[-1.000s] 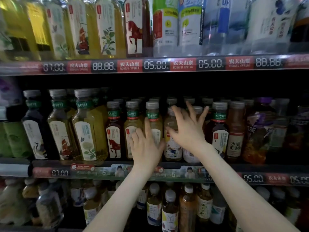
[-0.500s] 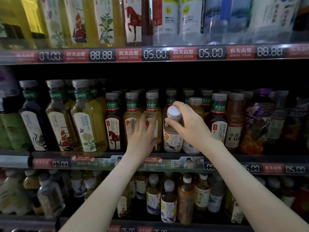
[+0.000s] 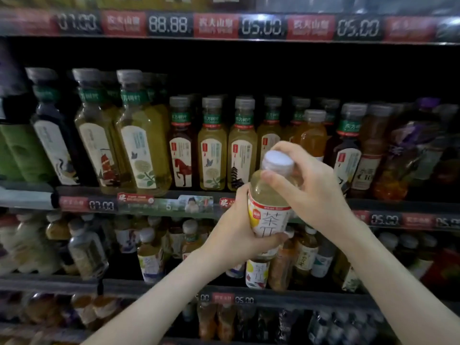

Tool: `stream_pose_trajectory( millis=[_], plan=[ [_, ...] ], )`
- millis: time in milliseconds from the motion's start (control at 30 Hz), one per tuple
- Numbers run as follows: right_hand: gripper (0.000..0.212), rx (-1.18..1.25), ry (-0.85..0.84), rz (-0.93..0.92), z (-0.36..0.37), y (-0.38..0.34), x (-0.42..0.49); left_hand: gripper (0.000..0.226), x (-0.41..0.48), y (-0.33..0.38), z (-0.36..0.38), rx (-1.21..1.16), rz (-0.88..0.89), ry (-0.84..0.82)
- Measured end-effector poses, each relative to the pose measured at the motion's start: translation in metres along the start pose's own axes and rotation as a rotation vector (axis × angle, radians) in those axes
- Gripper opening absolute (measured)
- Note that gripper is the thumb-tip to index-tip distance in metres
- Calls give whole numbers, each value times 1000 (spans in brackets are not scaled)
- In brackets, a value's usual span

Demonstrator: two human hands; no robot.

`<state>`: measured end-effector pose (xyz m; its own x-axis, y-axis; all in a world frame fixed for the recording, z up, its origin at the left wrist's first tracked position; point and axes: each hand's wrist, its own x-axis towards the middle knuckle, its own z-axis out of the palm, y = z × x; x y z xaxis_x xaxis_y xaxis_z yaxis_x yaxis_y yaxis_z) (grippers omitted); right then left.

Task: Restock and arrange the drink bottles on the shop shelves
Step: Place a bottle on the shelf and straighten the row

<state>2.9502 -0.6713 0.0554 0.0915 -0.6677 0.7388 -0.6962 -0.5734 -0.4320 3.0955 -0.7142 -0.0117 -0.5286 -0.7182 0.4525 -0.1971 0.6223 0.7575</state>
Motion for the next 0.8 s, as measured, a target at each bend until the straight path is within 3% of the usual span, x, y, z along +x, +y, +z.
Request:
stream_pose_trajectory(
  millis=[100,233,367,567,667,733,800],
  plan=[
    [50,35,-125,144,23,8,-22,80,-27,-29,3,20,-109,-1],
    [36,217,-257,491,68,26,-65,81,-61,-75,5,118,-221,-58],
    [67,323,-461,740,127,44,-108,84,-84,-121,11,207,-255,-132],
    [75,231,-302,831,189,70,-143,81,-89,-175,9,138,-353,-225],
    [73,212,-152,850,214,85,-152,82,-86,-202,2,396,-263,-250],
    [79,221,-66,864,226,93,-157,90,-90,-225,-1,672,-202,-167],
    [84,219,1,854,235,98,-162,90,-93,-242,-1,703,-253,-62]
  ],
)
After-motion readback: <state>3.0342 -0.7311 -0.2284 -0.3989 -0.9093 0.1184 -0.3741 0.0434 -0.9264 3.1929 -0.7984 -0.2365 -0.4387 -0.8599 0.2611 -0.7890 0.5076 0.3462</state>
